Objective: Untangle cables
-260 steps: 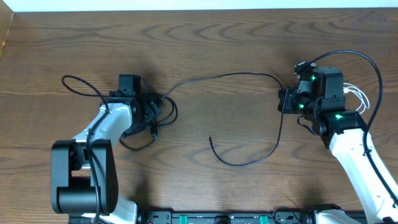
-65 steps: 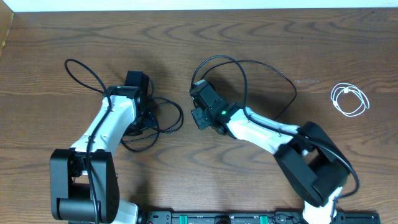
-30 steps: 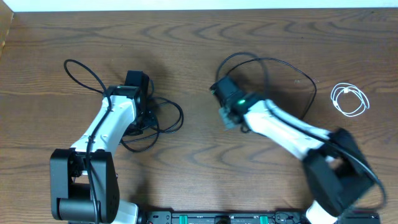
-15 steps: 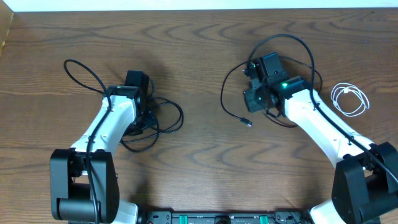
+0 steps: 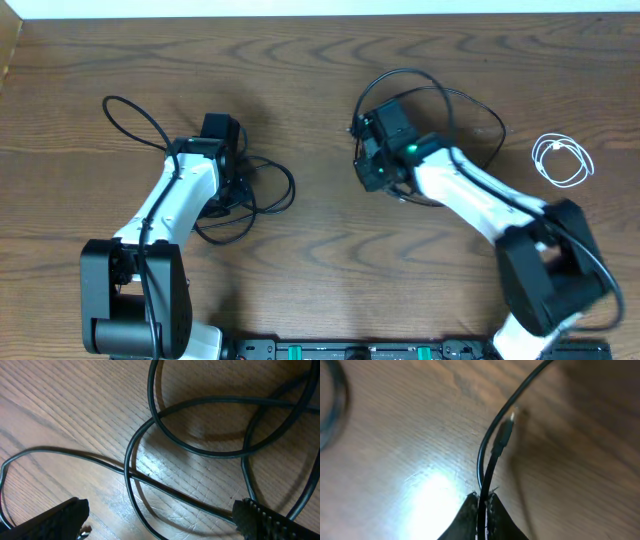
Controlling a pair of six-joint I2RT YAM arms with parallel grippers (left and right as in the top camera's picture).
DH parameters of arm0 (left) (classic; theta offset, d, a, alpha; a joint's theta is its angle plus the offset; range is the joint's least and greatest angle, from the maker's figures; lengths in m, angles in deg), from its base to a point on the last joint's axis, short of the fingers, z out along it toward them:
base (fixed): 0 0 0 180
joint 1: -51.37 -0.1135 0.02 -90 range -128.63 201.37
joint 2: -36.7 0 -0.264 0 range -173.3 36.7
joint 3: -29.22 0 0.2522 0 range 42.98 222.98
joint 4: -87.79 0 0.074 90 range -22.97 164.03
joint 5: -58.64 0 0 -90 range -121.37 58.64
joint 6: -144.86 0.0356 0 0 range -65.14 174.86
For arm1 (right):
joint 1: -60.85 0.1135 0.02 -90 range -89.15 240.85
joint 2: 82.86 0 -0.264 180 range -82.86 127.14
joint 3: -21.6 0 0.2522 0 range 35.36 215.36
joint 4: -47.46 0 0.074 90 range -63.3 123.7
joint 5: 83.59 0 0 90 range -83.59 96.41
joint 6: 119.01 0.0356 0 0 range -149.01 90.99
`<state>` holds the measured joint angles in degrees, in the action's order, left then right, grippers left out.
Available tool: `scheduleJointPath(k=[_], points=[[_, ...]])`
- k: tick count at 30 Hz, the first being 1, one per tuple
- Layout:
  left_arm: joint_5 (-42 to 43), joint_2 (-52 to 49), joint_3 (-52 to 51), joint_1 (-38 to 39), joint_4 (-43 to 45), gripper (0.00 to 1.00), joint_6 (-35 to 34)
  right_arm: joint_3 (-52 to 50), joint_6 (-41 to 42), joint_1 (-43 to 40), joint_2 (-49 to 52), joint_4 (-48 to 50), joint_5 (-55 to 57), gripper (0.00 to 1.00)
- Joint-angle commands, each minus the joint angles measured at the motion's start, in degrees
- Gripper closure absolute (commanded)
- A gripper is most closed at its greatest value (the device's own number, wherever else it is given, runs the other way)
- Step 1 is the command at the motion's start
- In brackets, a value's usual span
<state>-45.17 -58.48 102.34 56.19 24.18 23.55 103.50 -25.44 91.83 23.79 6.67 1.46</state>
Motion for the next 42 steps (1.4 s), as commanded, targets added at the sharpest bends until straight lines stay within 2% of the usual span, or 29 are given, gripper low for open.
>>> scheduleJointPath(k=[1, 7, 10, 14, 19, 21, 24, 28, 29, 34, 38, 42], points=[[-0.2, -0.3, -0.2, -0.3, -0.2, 0.02, -0.3, 0.0, -0.7, 1.0, 3.6, 1.4, 1.6, 0.92], [-0.2, -0.3, -0.2, -0.3, -0.2, 0.02, -0.3, 0.0, -0.6, 1.0, 5.4, 2.6, 1.6, 0.80], [-0.2, -0.3, -0.2, -0.2, -0.2, 0.02, -0.3, 0.0, -0.6, 1.0, 5.8, 2.6, 1.6, 0.67], [-0.2, -0.3, -0.2, -0.3, -0.2, 0.02, -0.3, 0.0, -0.6, 1.0, 6.3, 2.8, 1.6, 0.60], [-0.2, -0.3, -0.2, -0.3, -0.2, 0.02, -0.3, 0.0, -0.6, 1.6, 7.9, 2.8, 1.6, 0.57], [-0.2, -0.3, -0.2, -0.3, -0.2, 0.02, -0.3, -0.1, -0.6, 1.9, 8.8, 2.3, 1.6, 0.59], [-0.2, -0.3, -0.2, -0.2, -0.2, 0.02, -0.3, -0.2, -0.6, 1.9, 9.6, 0.2, 2.2, 0.67], [-0.2, -0.3, -0.2, -0.2, -0.2, 0.02, -0.3, -0.2, 2.1, 1.9, 9.9, -6.4, 7.0, 0.70], [-0.2, -0.3, -0.2, -0.3, -0.2, 0.02, -0.3, -0.2, 2.7, 1.9, 9.9, -8.5, 8.8, 0.77], [-0.2, -0.3, -0.2, -0.2, -0.2, 0.02, -0.3, -0.2, 2.8, 1.8, 9.9, -14.7, 15.3, 0.98], [-0.2, -0.3, -0.2, -0.2, -0.2, 0.02, -0.3, -0.2, 2.8, 1.6, 9.9, -16.5, 21.5, 0.99], [-0.2, -0.3, -0.2, -0.3, -0.2, 0.02, -0.3, 1.1, 3.5, 1.5, 9.0, -18.2, 22.2, 0.99]])
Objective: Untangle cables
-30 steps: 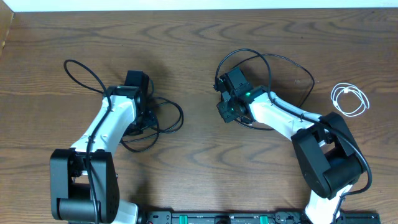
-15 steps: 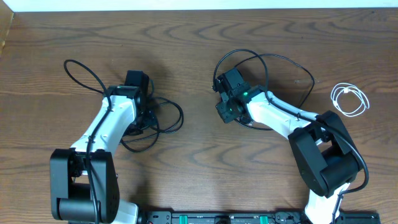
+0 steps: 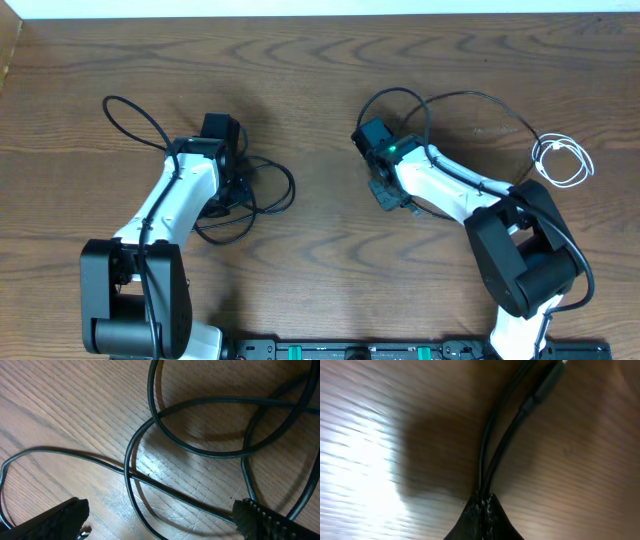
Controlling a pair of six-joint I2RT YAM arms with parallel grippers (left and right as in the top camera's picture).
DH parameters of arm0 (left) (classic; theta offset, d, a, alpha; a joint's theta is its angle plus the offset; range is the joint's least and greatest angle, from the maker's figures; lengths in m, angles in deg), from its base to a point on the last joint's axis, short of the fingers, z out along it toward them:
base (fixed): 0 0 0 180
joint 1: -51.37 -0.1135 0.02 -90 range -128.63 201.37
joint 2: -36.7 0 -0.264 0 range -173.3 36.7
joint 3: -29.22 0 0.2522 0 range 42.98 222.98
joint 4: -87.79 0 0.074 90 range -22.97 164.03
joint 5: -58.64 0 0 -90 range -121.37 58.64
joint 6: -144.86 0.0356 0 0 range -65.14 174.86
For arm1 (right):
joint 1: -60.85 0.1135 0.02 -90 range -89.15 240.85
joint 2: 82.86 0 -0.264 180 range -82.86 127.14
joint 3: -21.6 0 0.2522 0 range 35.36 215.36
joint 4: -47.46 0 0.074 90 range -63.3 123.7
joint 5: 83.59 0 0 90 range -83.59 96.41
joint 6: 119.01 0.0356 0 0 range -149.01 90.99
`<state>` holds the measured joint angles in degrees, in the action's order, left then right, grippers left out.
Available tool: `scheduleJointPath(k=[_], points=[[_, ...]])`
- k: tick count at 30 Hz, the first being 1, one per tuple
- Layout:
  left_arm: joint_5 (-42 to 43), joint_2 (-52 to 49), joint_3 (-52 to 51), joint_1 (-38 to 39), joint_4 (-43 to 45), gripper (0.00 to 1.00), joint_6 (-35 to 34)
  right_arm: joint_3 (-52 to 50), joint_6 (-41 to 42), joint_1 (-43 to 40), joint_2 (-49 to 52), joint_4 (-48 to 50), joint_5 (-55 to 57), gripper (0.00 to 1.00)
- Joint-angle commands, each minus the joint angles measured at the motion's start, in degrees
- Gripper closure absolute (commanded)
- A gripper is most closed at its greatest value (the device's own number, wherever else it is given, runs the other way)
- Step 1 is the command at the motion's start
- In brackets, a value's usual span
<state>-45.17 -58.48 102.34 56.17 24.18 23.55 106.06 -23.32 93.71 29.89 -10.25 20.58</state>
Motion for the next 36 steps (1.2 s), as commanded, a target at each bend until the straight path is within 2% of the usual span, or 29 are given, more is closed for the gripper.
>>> scheduleJointPath(k=[1, 5, 13, 25, 27, 30, 32, 34, 36], points=[[-0.2, -0.3, -0.2, -0.2, -0.2, 0.02, -0.3, 0.1, 2.1, -0.3, 1.6, -3.1, 3.1, 0.99], [-0.2, -0.3, -0.2, -0.2, -0.2, 0.02, -0.3, 3.6, 2.0, -0.5, -1.3, -6.6, 5.6, 0.99], [-0.2, -0.3, -0.2, -0.2, -0.2, 0.02, -0.3, 4.3, 2.0, -3.8, -4.2, -8.1, 18.8, 0.99], [1.0, -0.3, -0.2, -0.2, -0.1, 0.02, -0.3, 5.6, 2.0, -18.8, -6.1, 0.5, 28.8, 0.99], [1.2, -0.3, -0.2, -0.2, 0.0, 0.02, -0.3, 5.7, 1.7, -20.5, -7.3, 1.7, 22.6, 0.99], [1.2, -0.3, -0.2, -0.2, 0.1, 0.02, -0.3, 5.7, -3.5, -22.2, -8.6, 2.5, 6.9, 0.99], [1.2, -0.3, -0.2, -0.2, 0.1, 0.02, -0.3, 5.7, -3.7, -23.0, -8.7, 3.5, -3.6, 0.98], [1.2, -0.3, -0.2, -0.2, 0.1, 0.02, -0.3, 5.7, -3.6, -23.5, -8.3, 5.7, -15.0, 0.79], [1.2, -0.3, -0.2, -0.2, 0.1, 0.02, -0.3, 5.6, -3.1, -23.5, -8.0, 8.5, -23.9, 0.73]])
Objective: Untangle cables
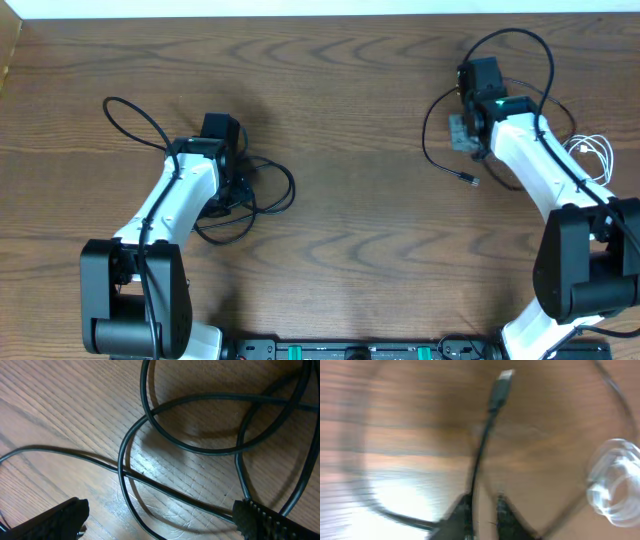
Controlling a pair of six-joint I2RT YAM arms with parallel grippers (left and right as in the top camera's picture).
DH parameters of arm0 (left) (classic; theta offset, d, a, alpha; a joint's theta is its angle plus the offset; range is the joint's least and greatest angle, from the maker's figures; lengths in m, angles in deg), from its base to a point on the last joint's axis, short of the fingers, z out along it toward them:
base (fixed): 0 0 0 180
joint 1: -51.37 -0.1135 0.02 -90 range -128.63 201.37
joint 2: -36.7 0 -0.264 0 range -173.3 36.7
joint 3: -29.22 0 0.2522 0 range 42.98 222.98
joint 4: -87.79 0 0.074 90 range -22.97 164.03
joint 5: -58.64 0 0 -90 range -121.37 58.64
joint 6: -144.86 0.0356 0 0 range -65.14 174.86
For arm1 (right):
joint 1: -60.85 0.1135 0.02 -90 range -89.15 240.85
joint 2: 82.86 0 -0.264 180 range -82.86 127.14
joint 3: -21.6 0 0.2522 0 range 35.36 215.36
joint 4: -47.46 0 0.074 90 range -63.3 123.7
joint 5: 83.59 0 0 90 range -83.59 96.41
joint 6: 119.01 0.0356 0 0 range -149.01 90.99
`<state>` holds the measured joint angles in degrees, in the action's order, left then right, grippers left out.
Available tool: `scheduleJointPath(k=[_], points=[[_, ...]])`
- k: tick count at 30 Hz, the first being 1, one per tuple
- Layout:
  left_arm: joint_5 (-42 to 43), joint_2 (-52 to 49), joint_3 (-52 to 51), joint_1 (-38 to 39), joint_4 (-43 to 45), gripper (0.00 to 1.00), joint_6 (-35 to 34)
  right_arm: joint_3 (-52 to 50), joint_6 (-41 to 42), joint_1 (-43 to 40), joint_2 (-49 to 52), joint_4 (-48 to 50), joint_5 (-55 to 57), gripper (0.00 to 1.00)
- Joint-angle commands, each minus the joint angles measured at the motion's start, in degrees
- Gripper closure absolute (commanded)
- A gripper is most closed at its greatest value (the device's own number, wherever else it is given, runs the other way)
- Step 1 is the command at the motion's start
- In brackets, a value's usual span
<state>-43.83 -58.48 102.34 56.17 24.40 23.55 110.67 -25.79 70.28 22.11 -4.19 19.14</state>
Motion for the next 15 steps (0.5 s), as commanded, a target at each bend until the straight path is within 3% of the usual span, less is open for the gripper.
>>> scheduleJointPath(k=[1, 8, 10, 12, 15], points=[[-0.2, -0.3, -0.2, -0.2, 0.0, 0.02, -0.3, 1.0, 0.2, 0.2, 0.2, 4.1, -25.3, 0.71], [-0.2, -0.3, -0.2, -0.2, 0.0, 0.02, -0.3, 1.0, 8.6, 2.6, 2.3, 13.8, -19.1, 0.71], [-0.2, -0.3, -0.2, -0.2, 0.0, 0.03, -0.3, 1.0, 9.1, 3.2, 3.5, 16.1, -16.8, 0.66], [-0.2, -0.3, -0.2, -0.2, 0.0, 0.02, -0.3, 1.0, 11.0, 3.5, 4.9, 16.8, -14.7, 0.53], [-0.2, -0.3, -0.2, -0.2, 0.0, 0.02, -0.3, 1.0, 17.2, 3.5, 6.5, 14.0, -8.5, 0.49]])
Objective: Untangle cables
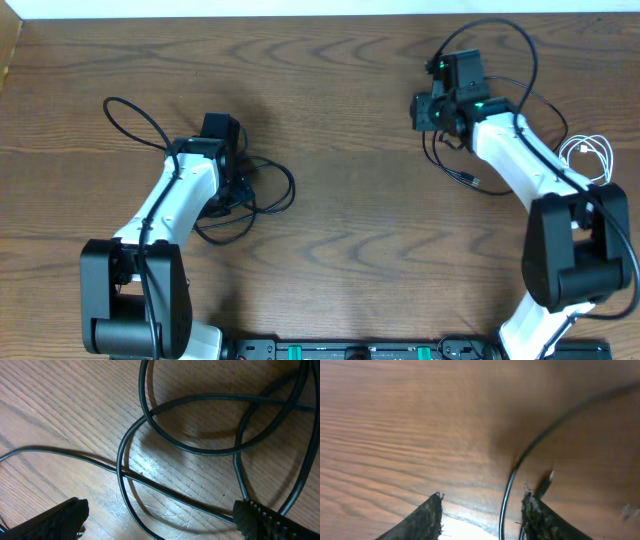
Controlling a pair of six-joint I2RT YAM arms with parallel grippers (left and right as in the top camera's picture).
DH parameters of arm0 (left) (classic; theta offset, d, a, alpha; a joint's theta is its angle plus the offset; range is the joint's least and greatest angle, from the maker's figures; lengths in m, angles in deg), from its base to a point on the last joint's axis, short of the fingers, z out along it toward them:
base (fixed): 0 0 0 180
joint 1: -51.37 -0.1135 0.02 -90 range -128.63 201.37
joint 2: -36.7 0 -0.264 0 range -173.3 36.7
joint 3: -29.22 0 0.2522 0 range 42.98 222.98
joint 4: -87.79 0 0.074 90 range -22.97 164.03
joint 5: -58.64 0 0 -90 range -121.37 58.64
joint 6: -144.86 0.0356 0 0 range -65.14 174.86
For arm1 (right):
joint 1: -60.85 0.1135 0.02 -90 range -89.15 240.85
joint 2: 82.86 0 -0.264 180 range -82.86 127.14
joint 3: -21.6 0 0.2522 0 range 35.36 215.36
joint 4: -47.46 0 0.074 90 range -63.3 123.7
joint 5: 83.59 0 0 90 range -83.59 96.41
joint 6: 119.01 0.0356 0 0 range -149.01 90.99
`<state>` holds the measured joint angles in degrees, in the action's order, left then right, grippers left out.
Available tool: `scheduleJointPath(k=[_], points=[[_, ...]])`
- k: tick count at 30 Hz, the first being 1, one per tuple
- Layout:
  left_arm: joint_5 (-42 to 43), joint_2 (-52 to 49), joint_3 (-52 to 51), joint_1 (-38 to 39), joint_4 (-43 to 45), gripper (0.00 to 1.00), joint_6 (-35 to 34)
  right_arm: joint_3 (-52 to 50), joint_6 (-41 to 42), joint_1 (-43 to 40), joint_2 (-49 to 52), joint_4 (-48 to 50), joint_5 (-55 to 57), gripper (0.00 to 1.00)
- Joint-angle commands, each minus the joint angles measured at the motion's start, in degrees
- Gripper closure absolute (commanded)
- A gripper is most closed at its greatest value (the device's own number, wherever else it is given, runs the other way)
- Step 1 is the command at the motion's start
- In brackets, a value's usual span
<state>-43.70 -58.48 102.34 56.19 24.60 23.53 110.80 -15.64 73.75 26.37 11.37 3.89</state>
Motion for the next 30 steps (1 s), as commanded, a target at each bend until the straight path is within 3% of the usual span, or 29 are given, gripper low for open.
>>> scheduleJointPath(k=[1, 11, 16, 18, 22, 26, 30], points=[[-0.3, -0.3, -0.2, -0.2, -0.2, 0.02, -0.3, 0.9, 10.3, 0.1, 2.7, -3.2, 9.2, 0.48], [-0.1, -0.3, -0.2, -0.2, -0.1, 0.02, -0.3, 0.9, 14.3, 1.8, 9.4, -0.5, 7.3, 0.45], [-0.1, -0.3, -0.2, -0.2, -0.2, 0.02, -0.3, 0.9, 17.1, 3.6, 13.1, 0.5, 11.9, 0.45], [-0.1, -0.3, -0.2, -0.2, -0.2, 0.02, -0.3, 0.9, 17.4, 4.0, 14.2, 0.7, 13.7, 0.50], [-0.1, -0.3, -0.2, -0.2, -0.2, 0.02, -0.3, 0.9, 17.4, 4.1, 14.8, 0.9, 15.3, 0.90], [-0.1, -0.3, -0.2, -0.2, -0.1, 0.02, -0.3, 0.9, 15.2, 3.7, 13.8, 3.5, 13.9, 0.98], [-0.1, -0.3, -0.2, -0.2, -0.2, 0.02, -0.3, 0.9, 11.0, 3.2, 10.8, 3.4, 13.3, 0.99]])
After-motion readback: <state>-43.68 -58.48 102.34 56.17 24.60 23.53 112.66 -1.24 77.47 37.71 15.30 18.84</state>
